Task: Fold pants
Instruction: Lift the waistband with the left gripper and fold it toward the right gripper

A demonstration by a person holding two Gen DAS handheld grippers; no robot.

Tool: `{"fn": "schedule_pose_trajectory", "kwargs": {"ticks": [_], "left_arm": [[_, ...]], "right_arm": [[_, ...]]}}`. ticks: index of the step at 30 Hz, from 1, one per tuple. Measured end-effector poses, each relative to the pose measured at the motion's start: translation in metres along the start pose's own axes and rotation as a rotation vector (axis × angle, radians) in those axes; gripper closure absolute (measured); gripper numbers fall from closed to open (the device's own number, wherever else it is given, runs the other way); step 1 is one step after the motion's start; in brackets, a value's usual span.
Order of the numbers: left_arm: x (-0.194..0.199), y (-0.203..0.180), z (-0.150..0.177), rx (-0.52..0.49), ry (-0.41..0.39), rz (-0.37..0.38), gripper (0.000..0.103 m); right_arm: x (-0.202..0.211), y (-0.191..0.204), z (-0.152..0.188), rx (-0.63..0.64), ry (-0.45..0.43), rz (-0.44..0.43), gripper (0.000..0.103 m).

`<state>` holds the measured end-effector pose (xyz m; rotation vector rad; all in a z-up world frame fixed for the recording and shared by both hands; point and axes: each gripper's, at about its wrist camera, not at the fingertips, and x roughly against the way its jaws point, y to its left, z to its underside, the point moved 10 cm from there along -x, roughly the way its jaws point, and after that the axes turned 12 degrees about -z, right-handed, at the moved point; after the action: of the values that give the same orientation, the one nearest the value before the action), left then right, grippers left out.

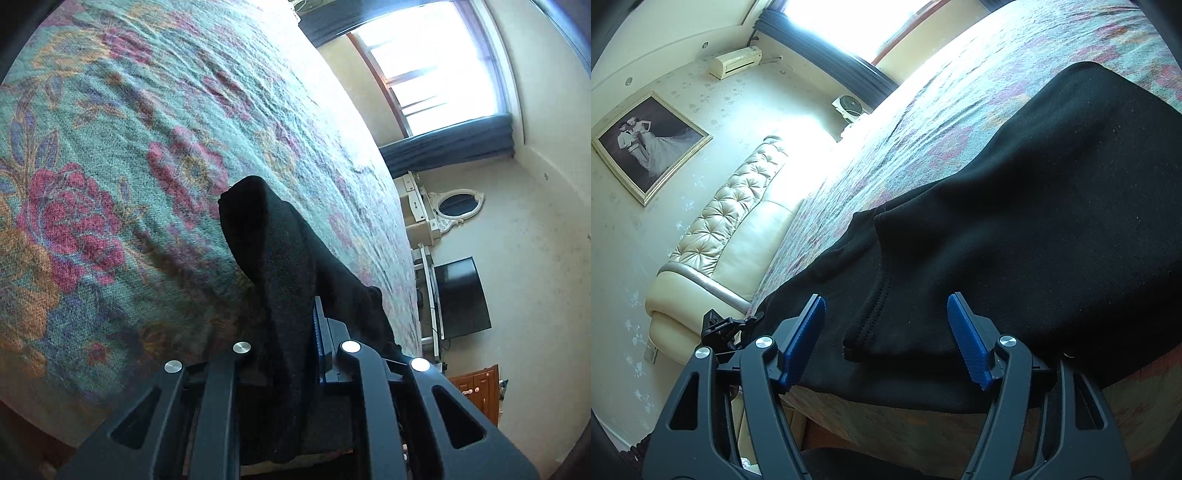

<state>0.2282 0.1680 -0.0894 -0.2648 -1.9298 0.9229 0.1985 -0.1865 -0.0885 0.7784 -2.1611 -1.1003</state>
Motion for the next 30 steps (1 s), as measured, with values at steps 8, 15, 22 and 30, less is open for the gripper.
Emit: {"fn": "schedule_pose_trajectory", "kwargs": {"ticks": [8,15,22,30], "left_arm": [[0.02,-0.093,0.005,-0.119,-0.032,0.035,0.088],[0.016,-0.162,0.029,-0.218,-0.029,0.075,0.088],[-0.007,-0.222,0.072,-0.326,0.02,0.108,0.088],[-0.073,-0.257,0.125,-0.422,0.095,0.053,0.088]], "right_arm": [[0.004,-0.001,0.0,-0.011,-0.014,-0.012,0.034],[0.007,-0.003,-0.001,-0.02,-0.024,-0.022,0.034],[0.01,-0.004,-0.001,-0.033,-0.039,-0.034,0.034],[0.016,-0.008,-0.001,-0.053,-0.06,-0.051,0.034]]}}
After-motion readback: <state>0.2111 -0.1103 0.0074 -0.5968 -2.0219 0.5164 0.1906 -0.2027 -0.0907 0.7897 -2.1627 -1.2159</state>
